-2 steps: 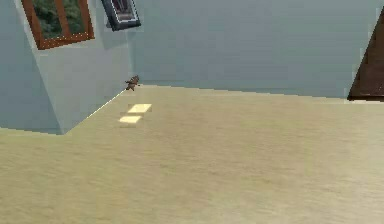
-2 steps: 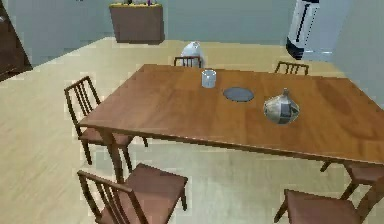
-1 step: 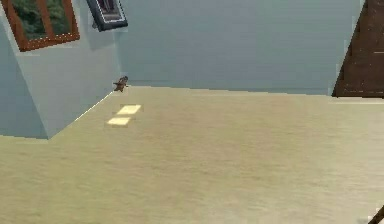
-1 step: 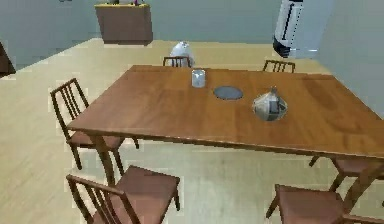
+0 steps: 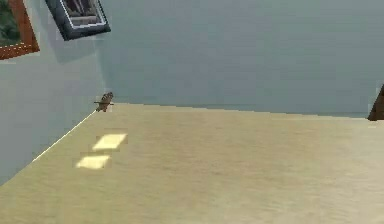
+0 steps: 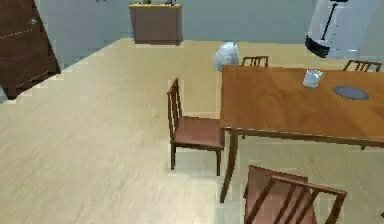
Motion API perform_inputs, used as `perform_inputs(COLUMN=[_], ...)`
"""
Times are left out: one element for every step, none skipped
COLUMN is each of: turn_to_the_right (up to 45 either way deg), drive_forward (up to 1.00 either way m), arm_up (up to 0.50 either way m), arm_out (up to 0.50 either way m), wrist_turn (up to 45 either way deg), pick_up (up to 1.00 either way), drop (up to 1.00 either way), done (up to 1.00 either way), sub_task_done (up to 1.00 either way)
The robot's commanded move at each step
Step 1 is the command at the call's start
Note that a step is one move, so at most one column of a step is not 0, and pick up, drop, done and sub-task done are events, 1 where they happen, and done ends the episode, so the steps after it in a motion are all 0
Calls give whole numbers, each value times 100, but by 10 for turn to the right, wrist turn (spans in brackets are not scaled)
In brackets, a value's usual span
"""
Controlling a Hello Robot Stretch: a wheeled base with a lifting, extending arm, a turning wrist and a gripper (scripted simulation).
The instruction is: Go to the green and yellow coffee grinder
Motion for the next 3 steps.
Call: perform_inputs(turn_to_the_right=[450,120,0], drive_forward=[0,0,100], arm_up=[0,0,0], arm_out=[0,0,0], wrist_turn=[0,0,0], pick_up=[0,0,0], drop=[0,0,0], done=[0,0,0], sub_task_done=[0,0,0])
